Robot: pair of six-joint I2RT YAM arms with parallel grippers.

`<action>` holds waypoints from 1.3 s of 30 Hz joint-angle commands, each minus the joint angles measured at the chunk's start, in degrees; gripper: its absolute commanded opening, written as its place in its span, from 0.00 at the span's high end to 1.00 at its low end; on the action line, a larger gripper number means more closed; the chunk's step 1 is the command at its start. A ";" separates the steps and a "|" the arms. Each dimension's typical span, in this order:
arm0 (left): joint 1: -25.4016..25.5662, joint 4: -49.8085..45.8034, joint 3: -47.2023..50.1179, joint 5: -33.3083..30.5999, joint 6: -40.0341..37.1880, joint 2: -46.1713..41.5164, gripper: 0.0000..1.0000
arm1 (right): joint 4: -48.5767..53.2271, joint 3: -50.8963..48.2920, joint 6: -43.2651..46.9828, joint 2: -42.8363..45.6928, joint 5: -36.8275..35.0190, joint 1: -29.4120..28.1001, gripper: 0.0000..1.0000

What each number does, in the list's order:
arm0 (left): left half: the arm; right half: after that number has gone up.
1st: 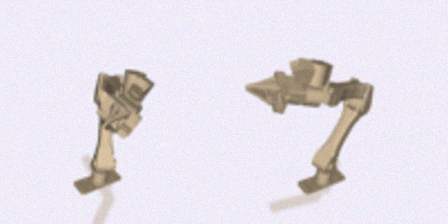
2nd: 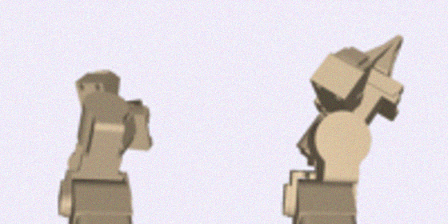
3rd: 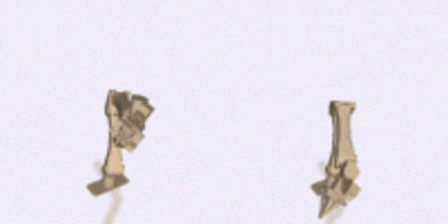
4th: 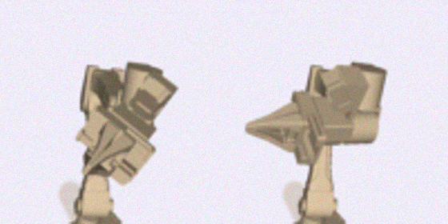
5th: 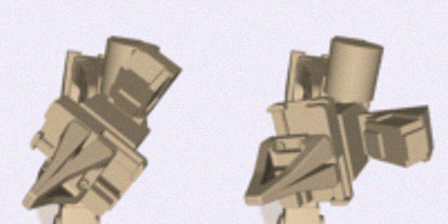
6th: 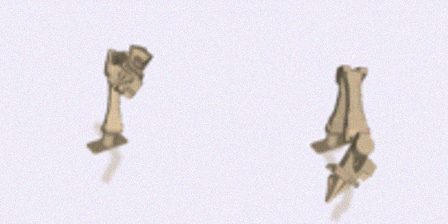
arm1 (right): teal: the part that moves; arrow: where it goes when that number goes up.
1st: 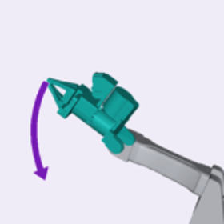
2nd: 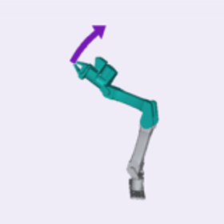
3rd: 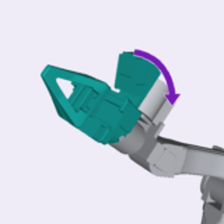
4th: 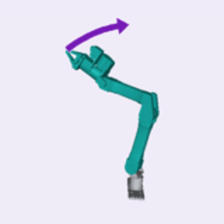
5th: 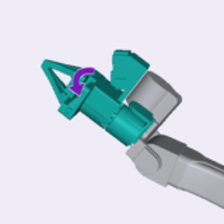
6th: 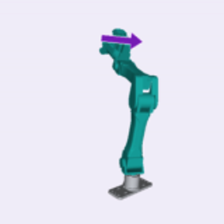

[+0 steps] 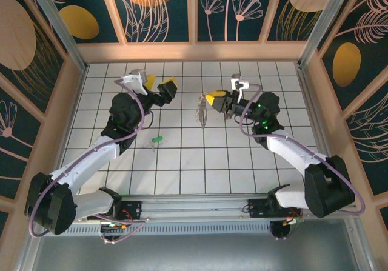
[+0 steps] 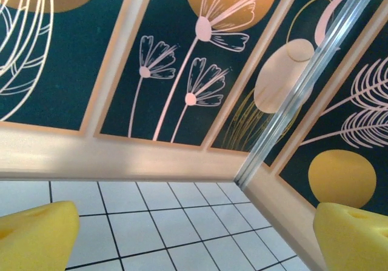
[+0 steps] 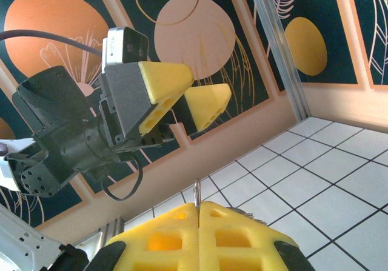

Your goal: Put the keys on the keyring

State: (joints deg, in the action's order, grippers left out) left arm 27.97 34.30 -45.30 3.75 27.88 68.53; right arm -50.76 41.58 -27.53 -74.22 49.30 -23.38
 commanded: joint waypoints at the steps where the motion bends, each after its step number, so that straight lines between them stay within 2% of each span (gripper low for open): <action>1: -0.06 -0.03 0.37 0.44 -2.90 -1.18 0.01 | -2.44 2.74 0.29 -0.73 0.55 -0.77 1.00; 8: -0.10 1.18 0.45 9.93 -4.41 -1.12 0.10 | -2.76 3.97 0.19 -2.46 3.73 -1.78 1.00; 13: -0.06 2.91 0.60 16.55 -3.34 -0.33 0.23 | -2.67 4.12 0.27 -2.75 4.40 -1.85 1.00; 16: -0.13 5.07 1.43 17.13 -1.13 -0.39 0.24 | -2.83 3.95 0.13 -2.69 4.32 -1.87 1.00; 21: -0.02 3.02 0.70 15.27 0.66 0.43 0.22 | -4.11 3.69 -1.28 -3.06 4.65 -1.85 1.00; 23: -0.02 3.18 0.81 16.69 0.09 0.86 0.26 | -4.65 3.64 -1.65 -3.35 4.88 -1.85 1.00; 24: -0.06 3.67 0.86 18.16 -0.22 1.15 0.31 | -4.90 3.66 -1.86 -3.47 5.01 -1.85 1.00; 29: -0.04 7.37 0.09 28.40 0.68 4.49 0.50 | -5.90 3.77 -2.54 -3.87 5.28 -1.96 1.00; 31: -0.02 9.07 -0.71 32.51 1.87 6.08 0.54 | -6.01 3.83 -2.62 -4.05 5.28 -2.00 1.00; 35: -0.02 11.79 -1.32 36.08 3.87 7.91 0.57 | -6.45 3.74 -2.88 -4.25 5.11 -2.11 1.00; 39: -0.02 15.37 -1.38 40.07 6.48 9.19 0.64 | -6.61 3.68 -2.94 -4.40 5.02 -2.20 1.00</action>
State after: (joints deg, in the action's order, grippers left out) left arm 27.97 43.27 -44.66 38.22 31.77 77.14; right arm -53.21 43.35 -29.63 -78.19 53.06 -24.97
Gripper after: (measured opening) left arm 0.368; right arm 0.044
